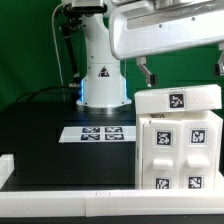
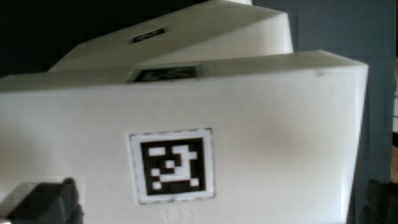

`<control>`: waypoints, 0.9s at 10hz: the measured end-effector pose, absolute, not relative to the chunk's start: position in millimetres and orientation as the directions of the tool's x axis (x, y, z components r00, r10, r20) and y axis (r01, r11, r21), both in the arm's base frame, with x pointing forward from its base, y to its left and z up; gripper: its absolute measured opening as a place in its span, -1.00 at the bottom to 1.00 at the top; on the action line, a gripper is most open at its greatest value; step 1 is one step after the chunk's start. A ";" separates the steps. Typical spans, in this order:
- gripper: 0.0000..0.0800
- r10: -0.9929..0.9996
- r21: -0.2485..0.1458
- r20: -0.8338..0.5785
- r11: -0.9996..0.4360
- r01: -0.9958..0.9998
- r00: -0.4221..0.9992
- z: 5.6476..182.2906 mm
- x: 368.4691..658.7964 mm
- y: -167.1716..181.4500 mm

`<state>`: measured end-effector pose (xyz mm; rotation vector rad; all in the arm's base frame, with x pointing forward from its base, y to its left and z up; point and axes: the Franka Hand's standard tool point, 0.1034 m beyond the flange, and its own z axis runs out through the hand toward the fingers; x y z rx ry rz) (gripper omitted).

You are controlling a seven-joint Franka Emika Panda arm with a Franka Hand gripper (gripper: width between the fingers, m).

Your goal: Assemble cabinet

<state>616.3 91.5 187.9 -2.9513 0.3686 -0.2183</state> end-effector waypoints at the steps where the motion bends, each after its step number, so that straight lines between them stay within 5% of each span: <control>1: 0.99 -0.122 -0.156 0.149 -0.983 -0.098 0.981 188.8 616.6 91.9; 7: 0.99 0.372 -0.053 0.194 -0.920 0.388 0.908 186.7 616.5 81.8; 9: 0.99 0.580 0.008 0.190 -0.808 0.589 0.792 184.0 613.7 83.0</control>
Offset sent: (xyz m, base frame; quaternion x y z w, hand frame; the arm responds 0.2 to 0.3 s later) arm -0.0050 -0.0141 -0.0010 0.0060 -0.0324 -0.2077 0.9776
